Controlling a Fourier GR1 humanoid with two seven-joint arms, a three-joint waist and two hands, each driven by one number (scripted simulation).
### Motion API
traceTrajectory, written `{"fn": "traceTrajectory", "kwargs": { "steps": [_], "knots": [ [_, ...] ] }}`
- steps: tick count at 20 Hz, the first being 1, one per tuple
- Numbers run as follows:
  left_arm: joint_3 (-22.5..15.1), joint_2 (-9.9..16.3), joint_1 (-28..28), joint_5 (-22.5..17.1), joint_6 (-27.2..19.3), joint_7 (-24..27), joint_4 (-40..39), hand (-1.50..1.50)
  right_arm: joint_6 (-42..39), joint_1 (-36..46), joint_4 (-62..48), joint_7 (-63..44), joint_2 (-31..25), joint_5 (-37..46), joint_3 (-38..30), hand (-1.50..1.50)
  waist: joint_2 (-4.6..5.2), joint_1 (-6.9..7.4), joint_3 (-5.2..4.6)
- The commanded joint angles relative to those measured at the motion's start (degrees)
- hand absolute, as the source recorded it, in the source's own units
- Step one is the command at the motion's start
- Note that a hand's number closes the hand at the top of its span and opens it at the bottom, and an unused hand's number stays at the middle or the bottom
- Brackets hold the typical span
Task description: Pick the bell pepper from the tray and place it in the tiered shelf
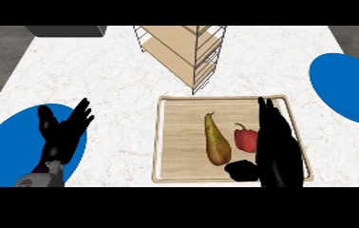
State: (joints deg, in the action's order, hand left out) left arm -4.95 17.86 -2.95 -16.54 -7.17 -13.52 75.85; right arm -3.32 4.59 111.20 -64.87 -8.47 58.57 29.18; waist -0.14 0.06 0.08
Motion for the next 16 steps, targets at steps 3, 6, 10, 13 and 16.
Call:
{"fn": "traceTrajectory", "kwargs": {
  "steps": [3, 6, 10, 13, 16],
  "knots": [
    [0.9, -0.7, -1.0, 0.8, 0.0, -2.2, 0.0, 0.00, 0.8, -1.4, -4.9, -3.1, 4.2, 4.4, -1.3, -1.50, 0.13, -0.06, -0.08],
    [1.4, -1.6, 1.4, 1.3, 0.8, 1.4, -1.5, 0.00, -1.3, -1.2, -4.9, -4.4, 5.6, 7.0, -1.9, -1.50, 0.13, -0.07, -0.10],
    [3.3, -1.6, -3.6, 1.1, 3.3, 2.6, -6.6, 0.00, 2.2, -1.8, -11.5, 1.1, 6.0, 7.8, -5.2, -1.50, 0.22, -0.30, -0.10],
    [3.1, -1.7, 1.3, 1.5, 3.4, 1.9, -1.9, 0.00, 3.8, -5.1, -9.5, 1.1, 6.0, 11.4, -4.3, -1.50, 0.09, -0.16, -0.09],
    [3.3, -2.1, 0.1, 2.4, 2.7, -1.2, 0.3, 0.00, 4.7, 2.0, -18.0, 5.2, 7.9, 10.3, -9.7, -1.50, 0.14, 0.08, -0.07]
  ]
}}
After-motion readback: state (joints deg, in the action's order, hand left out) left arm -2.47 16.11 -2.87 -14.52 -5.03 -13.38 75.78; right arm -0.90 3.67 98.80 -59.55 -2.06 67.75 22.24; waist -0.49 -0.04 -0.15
